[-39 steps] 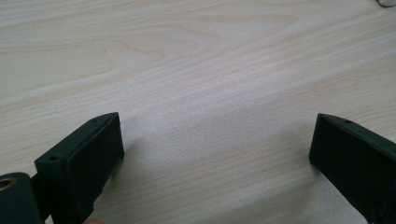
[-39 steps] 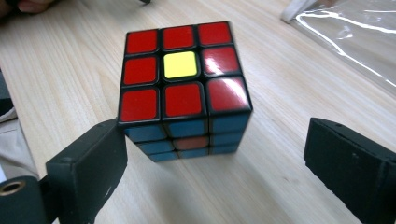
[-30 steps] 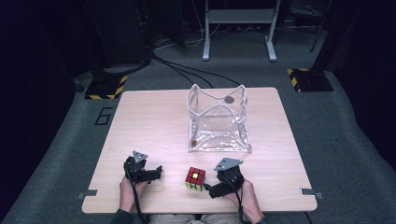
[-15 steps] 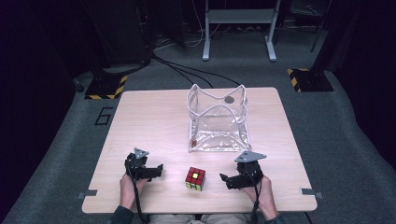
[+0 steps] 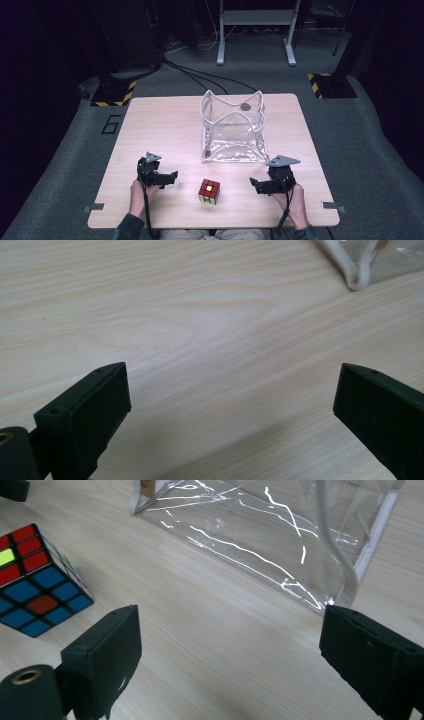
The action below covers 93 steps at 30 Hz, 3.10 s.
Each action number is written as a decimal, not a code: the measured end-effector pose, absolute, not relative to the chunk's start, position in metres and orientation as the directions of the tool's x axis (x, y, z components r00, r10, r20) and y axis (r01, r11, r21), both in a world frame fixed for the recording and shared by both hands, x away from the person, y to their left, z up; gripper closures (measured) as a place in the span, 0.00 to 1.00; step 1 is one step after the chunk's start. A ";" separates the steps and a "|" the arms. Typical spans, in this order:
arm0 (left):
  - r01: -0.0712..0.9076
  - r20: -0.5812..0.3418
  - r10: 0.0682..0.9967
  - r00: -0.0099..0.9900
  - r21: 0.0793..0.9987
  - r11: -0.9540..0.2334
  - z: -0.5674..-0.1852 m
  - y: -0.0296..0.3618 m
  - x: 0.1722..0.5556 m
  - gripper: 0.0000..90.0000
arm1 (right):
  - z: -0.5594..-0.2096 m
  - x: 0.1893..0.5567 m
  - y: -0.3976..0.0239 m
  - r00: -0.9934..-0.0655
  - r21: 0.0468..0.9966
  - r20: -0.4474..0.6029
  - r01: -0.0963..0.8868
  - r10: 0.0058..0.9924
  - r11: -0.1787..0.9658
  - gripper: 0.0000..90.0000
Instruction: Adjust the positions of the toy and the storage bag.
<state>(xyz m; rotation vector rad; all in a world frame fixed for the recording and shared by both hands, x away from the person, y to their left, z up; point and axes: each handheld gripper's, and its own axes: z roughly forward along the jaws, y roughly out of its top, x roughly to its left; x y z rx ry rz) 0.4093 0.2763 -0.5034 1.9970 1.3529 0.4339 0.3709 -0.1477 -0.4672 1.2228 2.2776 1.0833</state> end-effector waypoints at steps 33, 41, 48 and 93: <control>0.643 -0.105 0.845 0.524 0.700 -0.311 -0.451 0.249 0.457 0.04 | -0.432 0.407 -0.185 -0.532 0.732 0.067 0.602 0.844 0.321 0.12; 0.636 -0.095 0.837 0.538 0.698 -0.330 -0.437 0.243 0.466 0.04 | -0.418 0.415 -0.189 -0.532 0.739 0.051 0.589 0.845 0.326 0.12; 0.618 -0.099 0.827 0.553 0.715 -0.327 -0.420 0.239 0.475 0.04 | -0.405 0.422 -0.189 -0.533 0.749 0.047 0.579 0.845 0.324 0.13; 0.604 -0.191 0.774 0.604 0.743 -0.288 -0.337 0.197 0.557 0.08 | -0.329 0.503 -0.165 -0.553 0.748 0.040 0.569 0.832 0.342 0.15</control>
